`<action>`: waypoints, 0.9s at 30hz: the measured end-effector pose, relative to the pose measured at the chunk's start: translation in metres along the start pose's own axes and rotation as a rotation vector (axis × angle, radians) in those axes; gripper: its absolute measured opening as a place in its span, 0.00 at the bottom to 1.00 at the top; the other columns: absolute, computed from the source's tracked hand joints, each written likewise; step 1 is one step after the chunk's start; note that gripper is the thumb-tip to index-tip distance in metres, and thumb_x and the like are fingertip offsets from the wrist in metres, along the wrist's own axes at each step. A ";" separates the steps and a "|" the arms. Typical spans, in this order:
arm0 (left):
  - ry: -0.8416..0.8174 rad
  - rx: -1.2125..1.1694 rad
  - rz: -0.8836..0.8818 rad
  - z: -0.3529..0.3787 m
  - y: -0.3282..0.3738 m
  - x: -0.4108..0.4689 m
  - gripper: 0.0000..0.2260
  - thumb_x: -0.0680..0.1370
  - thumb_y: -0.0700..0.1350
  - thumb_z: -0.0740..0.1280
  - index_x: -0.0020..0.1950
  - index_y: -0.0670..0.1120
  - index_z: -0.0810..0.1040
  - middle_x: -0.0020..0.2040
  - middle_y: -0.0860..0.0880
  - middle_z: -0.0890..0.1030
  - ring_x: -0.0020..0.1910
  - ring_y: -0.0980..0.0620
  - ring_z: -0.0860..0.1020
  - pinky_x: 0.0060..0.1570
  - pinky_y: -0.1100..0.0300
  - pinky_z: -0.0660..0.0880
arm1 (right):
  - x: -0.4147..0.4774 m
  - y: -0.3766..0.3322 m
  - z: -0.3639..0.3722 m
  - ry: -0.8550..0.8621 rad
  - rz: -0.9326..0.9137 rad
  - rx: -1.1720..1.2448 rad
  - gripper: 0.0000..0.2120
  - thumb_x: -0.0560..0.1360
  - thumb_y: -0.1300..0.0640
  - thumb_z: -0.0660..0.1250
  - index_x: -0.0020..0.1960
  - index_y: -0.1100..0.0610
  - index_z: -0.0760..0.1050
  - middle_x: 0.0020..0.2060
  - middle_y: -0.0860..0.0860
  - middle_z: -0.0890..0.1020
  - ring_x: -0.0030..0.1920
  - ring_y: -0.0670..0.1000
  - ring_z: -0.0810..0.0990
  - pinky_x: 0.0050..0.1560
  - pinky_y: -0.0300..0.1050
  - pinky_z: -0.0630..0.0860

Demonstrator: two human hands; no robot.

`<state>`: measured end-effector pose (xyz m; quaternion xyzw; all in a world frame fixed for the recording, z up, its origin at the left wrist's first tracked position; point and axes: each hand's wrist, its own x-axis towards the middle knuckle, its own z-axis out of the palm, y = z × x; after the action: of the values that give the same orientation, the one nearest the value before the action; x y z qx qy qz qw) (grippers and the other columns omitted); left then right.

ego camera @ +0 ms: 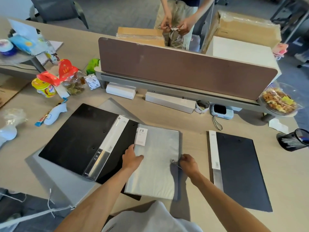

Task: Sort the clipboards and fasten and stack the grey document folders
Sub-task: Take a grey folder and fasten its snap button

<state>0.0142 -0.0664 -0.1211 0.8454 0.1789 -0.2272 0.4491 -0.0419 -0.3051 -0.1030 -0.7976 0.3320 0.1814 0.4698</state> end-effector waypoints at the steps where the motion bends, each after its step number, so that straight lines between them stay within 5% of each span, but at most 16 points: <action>1: -0.033 -0.139 -0.047 -0.002 0.001 0.003 0.31 0.73 0.41 0.69 0.74 0.47 0.62 0.65 0.45 0.74 0.62 0.44 0.74 0.62 0.50 0.72 | 0.000 0.003 0.001 0.012 0.029 0.063 0.08 0.75 0.63 0.61 0.53 0.60 0.75 0.48 0.58 0.81 0.42 0.53 0.77 0.34 0.41 0.73; 4: -0.185 -0.483 -0.124 -0.013 0.012 0.004 0.20 0.76 0.40 0.69 0.67 0.42 0.72 0.56 0.43 0.81 0.47 0.47 0.81 0.45 0.55 0.78 | -0.002 0.009 -0.002 0.023 0.149 0.318 0.10 0.75 0.62 0.62 0.56 0.59 0.74 0.50 0.59 0.80 0.43 0.54 0.79 0.36 0.42 0.75; 8: -0.417 -0.634 -0.063 -0.013 0.041 0.005 0.15 0.77 0.42 0.68 0.64 0.44 0.77 0.57 0.42 0.83 0.53 0.44 0.82 0.49 0.53 0.79 | -0.007 0.011 -0.016 0.079 0.140 0.475 0.08 0.75 0.62 0.61 0.44 0.59 0.80 0.41 0.57 0.79 0.40 0.53 0.76 0.38 0.43 0.72; 11: -0.559 -0.621 -0.052 0.006 0.068 0.006 0.15 0.77 0.44 0.68 0.64 0.47 0.76 0.58 0.44 0.83 0.56 0.44 0.82 0.51 0.50 0.79 | -0.013 0.014 -0.038 0.230 0.102 0.581 0.10 0.76 0.61 0.61 0.48 0.63 0.80 0.44 0.60 0.81 0.43 0.53 0.76 0.45 0.46 0.73; 16: -0.597 -0.343 0.066 0.073 0.106 -0.017 0.20 0.79 0.47 0.66 0.70 0.48 0.68 0.63 0.47 0.79 0.59 0.47 0.79 0.62 0.49 0.73 | -0.019 0.048 -0.102 0.501 0.087 0.583 0.12 0.79 0.59 0.61 0.59 0.61 0.77 0.52 0.53 0.79 0.52 0.52 0.76 0.55 0.46 0.74; 20: -0.452 -0.031 0.201 0.133 0.136 -0.044 0.28 0.79 0.43 0.64 0.76 0.48 0.56 0.68 0.44 0.72 0.63 0.42 0.74 0.61 0.52 0.72 | -0.012 0.081 -0.154 0.545 0.079 0.534 0.13 0.79 0.57 0.62 0.60 0.60 0.76 0.52 0.53 0.78 0.54 0.53 0.76 0.58 0.48 0.73; 23: -0.406 0.147 0.268 0.177 0.153 -0.061 0.32 0.72 0.47 0.65 0.75 0.48 0.59 0.68 0.43 0.74 0.62 0.41 0.75 0.62 0.52 0.73 | -0.004 0.109 -0.195 0.552 0.077 0.501 0.14 0.78 0.56 0.62 0.61 0.62 0.76 0.53 0.55 0.79 0.56 0.56 0.77 0.61 0.53 0.73; 27: -0.384 0.320 0.265 0.223 0.173 -0.068 0.32 0.74 0.47 0.62 0.77 0.49 0.57 0.71 0.42 0.68 0.67 0.39 0.70 0.66 0.50 0.69 | 0.018 0.137 -0.236 0.513 0.050 0.485 0.13 0.78 0.58 0.61 0.48 0.69 0.77 0.41 0.58 0.80 0.44 0.57 0.77 0.45 0.51 0.74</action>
<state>-0.0044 -0.3530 -0.0764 0.8631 -0.0597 -0.3477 0.3614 -0.1307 -0.5634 -0.0835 -0.6740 0.4921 -0.0975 0.5422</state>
